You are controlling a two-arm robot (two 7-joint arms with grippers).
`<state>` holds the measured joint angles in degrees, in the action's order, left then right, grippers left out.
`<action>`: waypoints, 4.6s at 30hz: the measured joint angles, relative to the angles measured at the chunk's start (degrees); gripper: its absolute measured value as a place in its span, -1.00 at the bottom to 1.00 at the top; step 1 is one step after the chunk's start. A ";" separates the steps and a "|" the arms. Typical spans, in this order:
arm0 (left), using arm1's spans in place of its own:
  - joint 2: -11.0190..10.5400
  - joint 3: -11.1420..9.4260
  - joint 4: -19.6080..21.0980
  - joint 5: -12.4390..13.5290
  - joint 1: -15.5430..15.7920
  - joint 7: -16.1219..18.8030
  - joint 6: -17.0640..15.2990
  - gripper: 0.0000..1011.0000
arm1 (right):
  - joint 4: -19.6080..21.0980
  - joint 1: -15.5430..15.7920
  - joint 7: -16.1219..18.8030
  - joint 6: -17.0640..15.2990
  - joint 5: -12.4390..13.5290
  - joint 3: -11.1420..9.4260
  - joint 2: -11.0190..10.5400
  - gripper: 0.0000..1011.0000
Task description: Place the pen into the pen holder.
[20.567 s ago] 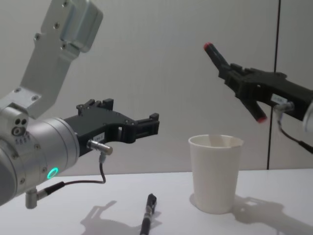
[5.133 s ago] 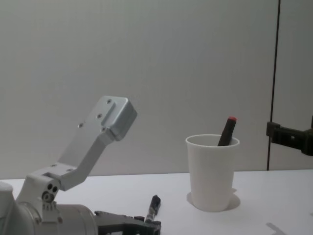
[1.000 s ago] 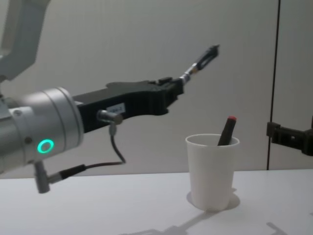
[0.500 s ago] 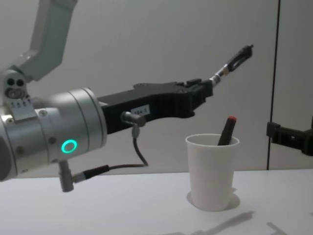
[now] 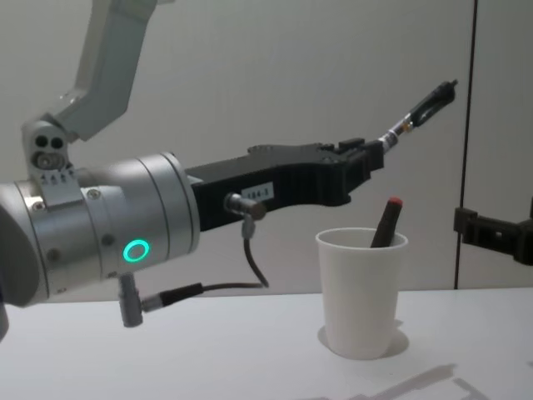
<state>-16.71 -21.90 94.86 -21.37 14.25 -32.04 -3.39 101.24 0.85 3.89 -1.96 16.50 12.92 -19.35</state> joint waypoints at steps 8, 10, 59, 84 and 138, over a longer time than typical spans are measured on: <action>0.20 -0.15 -0.34 0.12 0.28 -0.53 -0.06 -0.74 | 0.90 0.64 1.37 -0.76 2.15 -0.36 -0.50 0.98; 0.22 -0.18 -0.37 0.13 0.32 -0.58 -0.07 -0.74 | 1.49 1.09 1.89 -1.13 3.39 -0.57 -0.82 0.98; 0.39 -0.29 -0.67 0.21 0.54 -1.03 -0.10 -0.74 | 12.66 6.07 4.10 -12.62 54.44 -8.24 -6.23 0.98; 0.39 -0.29 -0.67 0.21 0.54 -1.03 -0.10 -0.74 | 10.28 -2.11 -6.39 -19.83 62.59 -4.82 -3.35 0.98; 0.38 -0.29 -0.67 0.21 0.54 -1.03 -0.10 -0.74 | 5.21 -8.02 -6.50 -15.61 59.65 2.21 1.00 0.98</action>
<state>-16.33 -22.19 94.19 -21.17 14.79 -33.07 -3.49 106.45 -7.17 -2.61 -17.58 76.14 15.12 -18.34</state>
